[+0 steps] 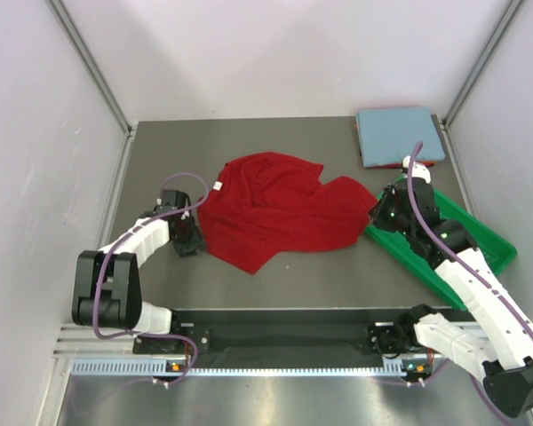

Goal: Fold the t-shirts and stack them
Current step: Flatten the tshirt out

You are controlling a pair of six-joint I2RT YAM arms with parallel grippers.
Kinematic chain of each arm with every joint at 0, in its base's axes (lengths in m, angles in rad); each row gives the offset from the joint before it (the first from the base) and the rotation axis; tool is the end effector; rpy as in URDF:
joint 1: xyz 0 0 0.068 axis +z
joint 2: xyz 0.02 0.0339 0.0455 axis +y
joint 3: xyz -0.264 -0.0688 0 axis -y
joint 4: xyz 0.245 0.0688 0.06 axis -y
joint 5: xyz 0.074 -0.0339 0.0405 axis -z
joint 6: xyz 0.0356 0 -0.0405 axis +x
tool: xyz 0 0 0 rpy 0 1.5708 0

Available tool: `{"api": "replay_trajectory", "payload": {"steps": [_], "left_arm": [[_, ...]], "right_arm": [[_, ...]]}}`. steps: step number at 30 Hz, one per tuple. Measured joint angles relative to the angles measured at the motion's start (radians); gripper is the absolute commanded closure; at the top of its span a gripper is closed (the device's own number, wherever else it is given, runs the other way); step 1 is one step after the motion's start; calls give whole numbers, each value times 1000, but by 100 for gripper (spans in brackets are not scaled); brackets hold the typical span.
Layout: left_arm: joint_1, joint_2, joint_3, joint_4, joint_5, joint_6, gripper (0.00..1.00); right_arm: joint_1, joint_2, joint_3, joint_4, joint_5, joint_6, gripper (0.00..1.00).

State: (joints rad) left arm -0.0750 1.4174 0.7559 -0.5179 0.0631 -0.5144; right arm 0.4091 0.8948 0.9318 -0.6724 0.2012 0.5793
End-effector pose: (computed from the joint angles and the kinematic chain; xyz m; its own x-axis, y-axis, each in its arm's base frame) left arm 0.2508 -0.0211 0.1700 -0.8511 -0.4285 -0.3034 -0.3675 0.8989 -0.2384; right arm 0.1726 0.0671 0.3238 -0.5883 0.3296 -0.7385 0.0954 0.9351 0.3413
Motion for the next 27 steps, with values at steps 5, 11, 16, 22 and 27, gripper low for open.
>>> {"api": "replay_trajectory", "payload": {"steps": [5, 11, 16, 22, 27], "left_arm": [[0, -2, -38, 47, 5, -8, 59], [-1, 10, -35, 75, 1, -11, 60], [-3, 19, -26, 77, -2, -11, 62], [-6, 23, -22, 77, -4, -10, 62], [-8, 41, -6, 70, -8, -10, 64]], "right_arm": [[0, 0, 0, 11, -23, 0, 100], [0, 0, -1, 31, -43, 0, 100], [0, 0, -1, 42, -49, 0, 100], [0, 4, -1, 53, -65, 0, 100], [0, 9, -1, 56, -68, 0, 100]]}}
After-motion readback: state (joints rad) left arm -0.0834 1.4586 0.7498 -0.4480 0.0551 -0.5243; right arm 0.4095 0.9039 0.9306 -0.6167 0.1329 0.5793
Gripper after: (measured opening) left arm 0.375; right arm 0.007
